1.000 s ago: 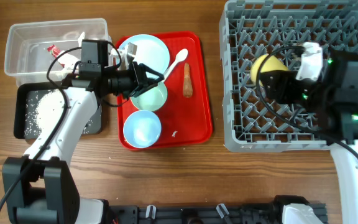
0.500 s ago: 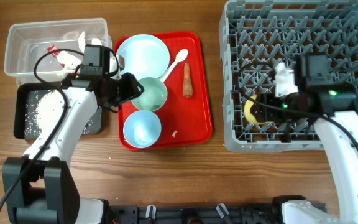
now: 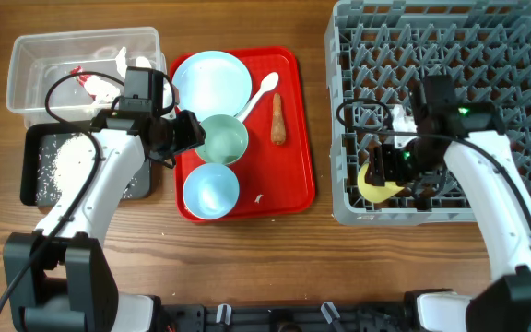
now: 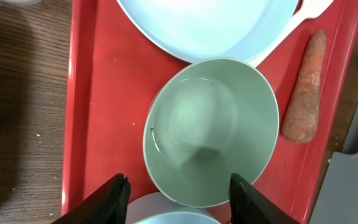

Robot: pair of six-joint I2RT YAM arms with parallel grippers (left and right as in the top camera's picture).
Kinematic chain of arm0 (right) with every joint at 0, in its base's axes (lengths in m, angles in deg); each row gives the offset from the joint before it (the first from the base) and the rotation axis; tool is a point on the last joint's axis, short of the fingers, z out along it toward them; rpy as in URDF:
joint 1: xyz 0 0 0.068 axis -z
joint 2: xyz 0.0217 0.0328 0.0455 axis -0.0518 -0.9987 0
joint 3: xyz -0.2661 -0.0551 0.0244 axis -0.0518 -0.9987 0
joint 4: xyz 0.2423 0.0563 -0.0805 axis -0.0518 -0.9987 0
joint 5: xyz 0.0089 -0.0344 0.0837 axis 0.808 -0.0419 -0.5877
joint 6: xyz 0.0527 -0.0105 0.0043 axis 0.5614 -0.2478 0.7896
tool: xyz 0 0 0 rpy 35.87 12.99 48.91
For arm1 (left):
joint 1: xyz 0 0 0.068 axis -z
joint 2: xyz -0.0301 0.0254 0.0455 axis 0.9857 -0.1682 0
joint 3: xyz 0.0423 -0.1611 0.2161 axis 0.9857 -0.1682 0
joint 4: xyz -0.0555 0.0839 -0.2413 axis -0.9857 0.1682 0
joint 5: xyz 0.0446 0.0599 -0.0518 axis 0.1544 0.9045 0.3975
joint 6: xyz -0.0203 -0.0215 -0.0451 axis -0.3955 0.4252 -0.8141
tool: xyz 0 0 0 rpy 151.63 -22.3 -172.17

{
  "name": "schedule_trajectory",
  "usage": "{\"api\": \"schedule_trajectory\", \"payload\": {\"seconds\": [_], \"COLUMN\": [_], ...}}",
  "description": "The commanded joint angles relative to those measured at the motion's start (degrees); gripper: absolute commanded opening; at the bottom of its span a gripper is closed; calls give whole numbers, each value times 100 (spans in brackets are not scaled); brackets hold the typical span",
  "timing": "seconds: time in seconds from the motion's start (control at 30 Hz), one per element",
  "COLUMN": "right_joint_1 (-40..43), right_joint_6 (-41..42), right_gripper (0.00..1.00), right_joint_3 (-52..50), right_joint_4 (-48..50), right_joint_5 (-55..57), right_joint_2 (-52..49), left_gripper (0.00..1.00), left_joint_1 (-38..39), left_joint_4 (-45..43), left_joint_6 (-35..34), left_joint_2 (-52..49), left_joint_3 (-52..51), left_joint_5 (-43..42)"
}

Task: Sort waste into correct bins and load items into the dishwasher rack
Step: 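Lower the yellow cup into the grey dish rack with the right gripper, then release the cup and move the right gripper toward the red tray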

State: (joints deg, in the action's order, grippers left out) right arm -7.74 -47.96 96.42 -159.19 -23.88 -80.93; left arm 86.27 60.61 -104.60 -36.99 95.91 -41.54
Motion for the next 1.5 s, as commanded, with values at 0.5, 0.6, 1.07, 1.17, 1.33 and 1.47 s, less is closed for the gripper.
{"api": "schedule_trajectory", "payload": {"seconds": [0.5, 0.6, 1.07, 1.17, 1.33, 1.47], "right_joint_1": [-127, -127, -664, -1272, -2225, -2540], "right_joint_6": [387, 380, 885, 1349, 2000, 2337], "right_gripper": [83, 83, 73, 70, 69, 67], "right_joint_3": [238, 496, 1727, 1698, 1698, 1698], "right_joint_4": [350, 234, 1523, 2341, 3311, 3646], "right_joint_5": [35, 37, -1165, -890, -127, -48], "right_joint_2": [-402, -393, -424, -566, -1296, -2013], "left_gripper": [54, 54, 54, 55, 57, 62], "left_joint_1": [4, 4, 4, -68, -503, -844], "left_joint_4": [4, 4, 2, -2, 391, 518], "left_joint_6": [92, 92, 90, 70, 24, 28], "left_joint_2": [105, 105, 105, 111, 258, 503], "left_joint_3": [63, 63, 63, 70, 339, 420], "left_joint_5": [111, 111, 142, 219, 192, 195]}}
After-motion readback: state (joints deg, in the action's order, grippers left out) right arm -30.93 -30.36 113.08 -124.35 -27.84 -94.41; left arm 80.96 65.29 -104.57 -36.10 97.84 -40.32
